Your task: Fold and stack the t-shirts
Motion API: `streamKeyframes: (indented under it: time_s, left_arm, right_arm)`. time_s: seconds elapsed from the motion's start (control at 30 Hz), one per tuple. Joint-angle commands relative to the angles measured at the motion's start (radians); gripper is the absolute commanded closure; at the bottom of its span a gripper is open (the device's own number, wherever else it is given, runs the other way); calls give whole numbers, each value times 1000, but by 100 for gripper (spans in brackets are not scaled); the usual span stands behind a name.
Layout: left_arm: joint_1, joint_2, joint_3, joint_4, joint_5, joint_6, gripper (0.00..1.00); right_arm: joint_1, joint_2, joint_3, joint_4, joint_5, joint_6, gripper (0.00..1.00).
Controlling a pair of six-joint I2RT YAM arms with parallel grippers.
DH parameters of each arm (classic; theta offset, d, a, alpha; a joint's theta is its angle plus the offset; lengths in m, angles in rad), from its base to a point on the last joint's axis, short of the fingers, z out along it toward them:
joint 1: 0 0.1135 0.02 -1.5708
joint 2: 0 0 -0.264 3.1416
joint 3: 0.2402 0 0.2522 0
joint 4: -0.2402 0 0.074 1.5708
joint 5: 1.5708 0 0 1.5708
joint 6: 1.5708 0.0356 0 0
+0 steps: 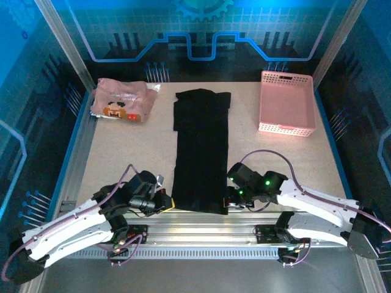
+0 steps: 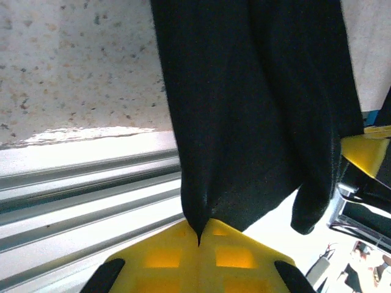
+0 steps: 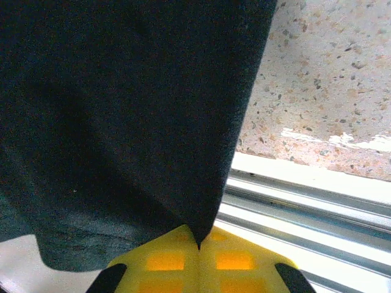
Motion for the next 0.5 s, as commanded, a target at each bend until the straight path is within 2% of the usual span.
streamKeyframes:
  time_s: [0.0, 0.1, 0.3, 0.47]
  left_arm:
    - [63, 78, 130, -23, 22, 38, 100]
    - [178, 180, 236, -29, 70, 123, 100]
    - [445, 423, 452, -4, 194, 320, 100]
    - [572, 667, 653, 22, 263, 440, 100]
  right_arm:
    - [-78, -9, 81, -85, 18, -36, 100]
    - [-201, 38, 158, -87, -36, -129, 100]
    - [-405, 271, 411, -110, -118, -325, 100]
    - [-527, 485, 594, -119, -158, -425, 100]
